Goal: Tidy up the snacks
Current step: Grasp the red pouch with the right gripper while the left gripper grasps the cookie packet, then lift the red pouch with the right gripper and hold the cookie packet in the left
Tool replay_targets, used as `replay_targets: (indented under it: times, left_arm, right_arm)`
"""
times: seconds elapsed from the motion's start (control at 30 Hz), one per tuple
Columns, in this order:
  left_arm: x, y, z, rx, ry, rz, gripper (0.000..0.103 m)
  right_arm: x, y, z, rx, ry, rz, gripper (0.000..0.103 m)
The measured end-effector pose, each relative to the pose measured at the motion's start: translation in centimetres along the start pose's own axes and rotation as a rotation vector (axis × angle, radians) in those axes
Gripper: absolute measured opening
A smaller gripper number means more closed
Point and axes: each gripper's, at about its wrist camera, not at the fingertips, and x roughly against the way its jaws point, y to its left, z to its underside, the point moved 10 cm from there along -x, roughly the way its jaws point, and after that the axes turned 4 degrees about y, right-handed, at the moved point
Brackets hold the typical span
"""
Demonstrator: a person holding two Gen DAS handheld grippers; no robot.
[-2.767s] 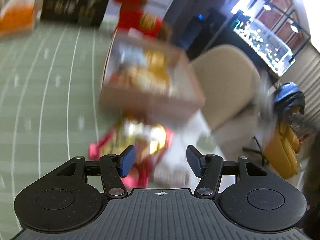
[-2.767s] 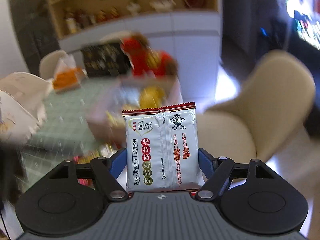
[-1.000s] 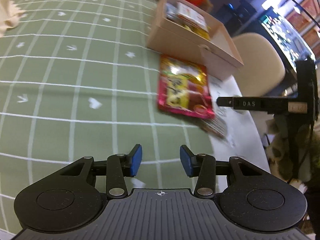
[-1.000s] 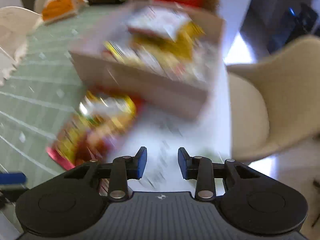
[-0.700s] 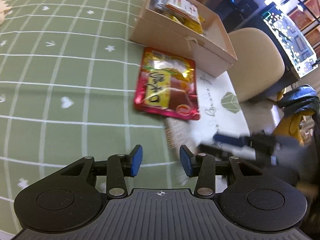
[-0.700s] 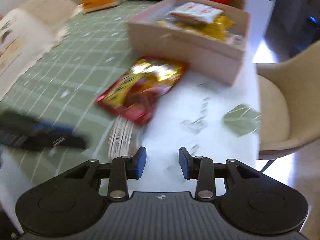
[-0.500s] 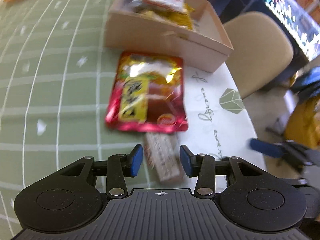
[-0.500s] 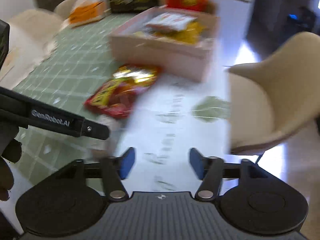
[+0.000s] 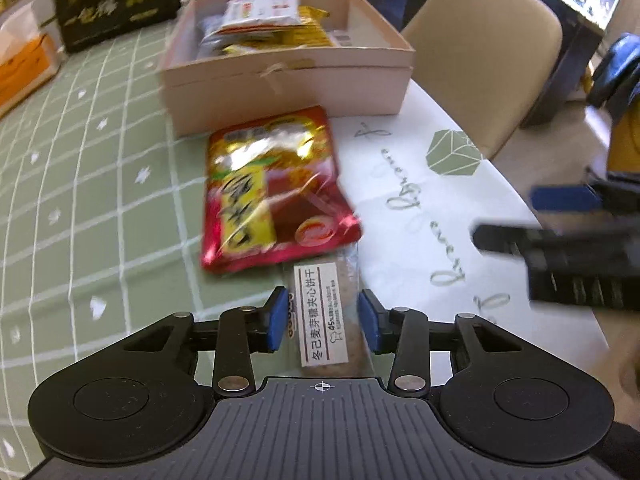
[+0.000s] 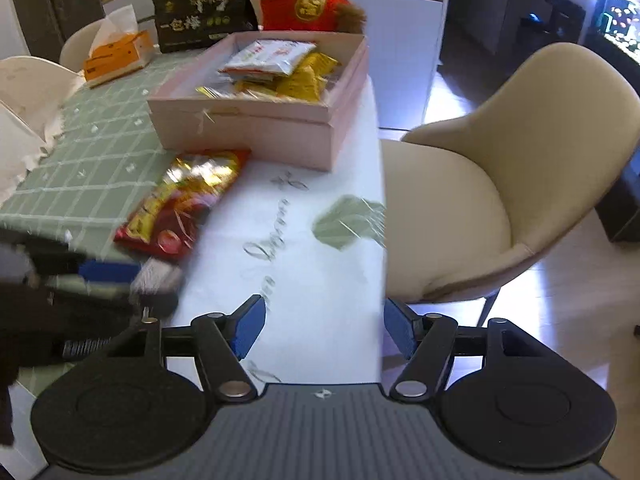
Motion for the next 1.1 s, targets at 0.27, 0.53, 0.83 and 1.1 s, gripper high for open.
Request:
replay_targets:
  times: [0.27, 0.53, 0.83, 1.1]
  left_arm:
    - [2.7, 7.0, 3.8, 0.198, -0.013, -0.021, 0.043]
    - [3.5, 8.9, 4.9, 0.252, -0.050, 0.003, 0.043]
    - [3.3, 8.2, 4.6, 0.246, -0.066, 0.031, 0.044]
    - [2.7, 6.5, 3.6, 0.221, -0.054, 0.063, 0.044]
  right_arm:
    - [-5.0, 6.6, -5.1, -0.136, 0.114, -0.192, 0.074]
    - [-9.6, 11.0, -7.6, -0.063, 0.150, -0.053, 0.091]
    - [-8.2, 10.4, -5.9, 0.102, 0.064, -0.061, 0.079]
    - [-4.3, 6.1, -0.8, 0.119, 0.097, -0.135, 0.066]
